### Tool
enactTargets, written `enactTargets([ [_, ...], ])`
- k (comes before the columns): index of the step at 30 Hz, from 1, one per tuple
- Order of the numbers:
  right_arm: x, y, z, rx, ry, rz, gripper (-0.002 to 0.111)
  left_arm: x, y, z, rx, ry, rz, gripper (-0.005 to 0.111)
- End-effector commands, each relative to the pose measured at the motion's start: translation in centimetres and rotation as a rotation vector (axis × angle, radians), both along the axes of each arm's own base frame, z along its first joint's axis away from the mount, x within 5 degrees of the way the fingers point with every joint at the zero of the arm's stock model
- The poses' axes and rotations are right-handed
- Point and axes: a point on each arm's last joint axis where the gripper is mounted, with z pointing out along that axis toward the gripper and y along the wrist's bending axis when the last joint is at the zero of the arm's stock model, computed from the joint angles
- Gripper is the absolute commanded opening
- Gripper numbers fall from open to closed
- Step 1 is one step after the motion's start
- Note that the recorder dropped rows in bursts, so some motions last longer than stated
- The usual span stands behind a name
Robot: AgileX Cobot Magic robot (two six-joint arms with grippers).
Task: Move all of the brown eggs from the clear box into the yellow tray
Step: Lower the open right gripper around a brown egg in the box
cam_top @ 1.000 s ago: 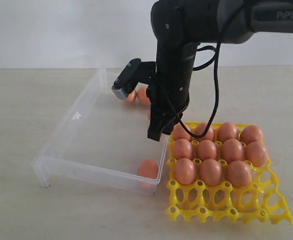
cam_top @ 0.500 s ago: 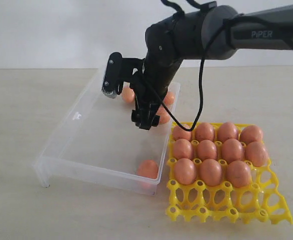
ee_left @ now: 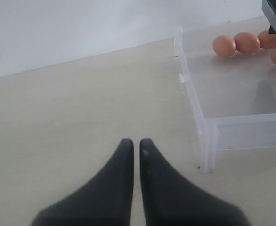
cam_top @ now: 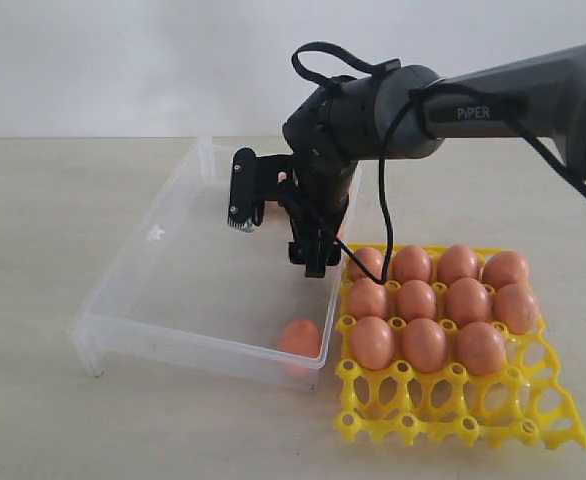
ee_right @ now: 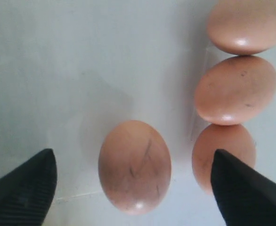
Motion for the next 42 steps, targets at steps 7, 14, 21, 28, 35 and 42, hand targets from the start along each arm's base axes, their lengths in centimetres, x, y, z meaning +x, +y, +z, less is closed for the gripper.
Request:
enactTargets([
  [7,0.2,-0.5,0.1,0.057,0.007,-0.153,0.032,0.0,0.0,-0.1,-0.011,-0.002,0.007,0.004],
  [14,0.2,-0.5,0.1,0.083,0.006,-0.196,0.027,0.0,0.0,-0.1,-0.011,-0.002,0.007,0.004],
  [21,0.4,-0.3,0.2,0.106,-0.018,-0.182,0.027,0.0,0.0,-0.1,-0.011,-0.002,0.007,0.004],
  [28,0.2,-0.3,0.1,0.129,0.000,-0.222,0.060,0.0,0.0,-0.1,-0.011,-0.002,0.007,0.004],
  [35,0.3,-0.2,0.2,0.141,-0.009,-0.222,0.057,0.0,0.0,-0.1,-0.011,-0.002,0.007,0.004],
  [42,0.9,-1.2,-1.2,0.134,0.002,-0.277,0.042,0.0,0.0,-0.1,-0.011,-0.002,0.007,0.004],
])
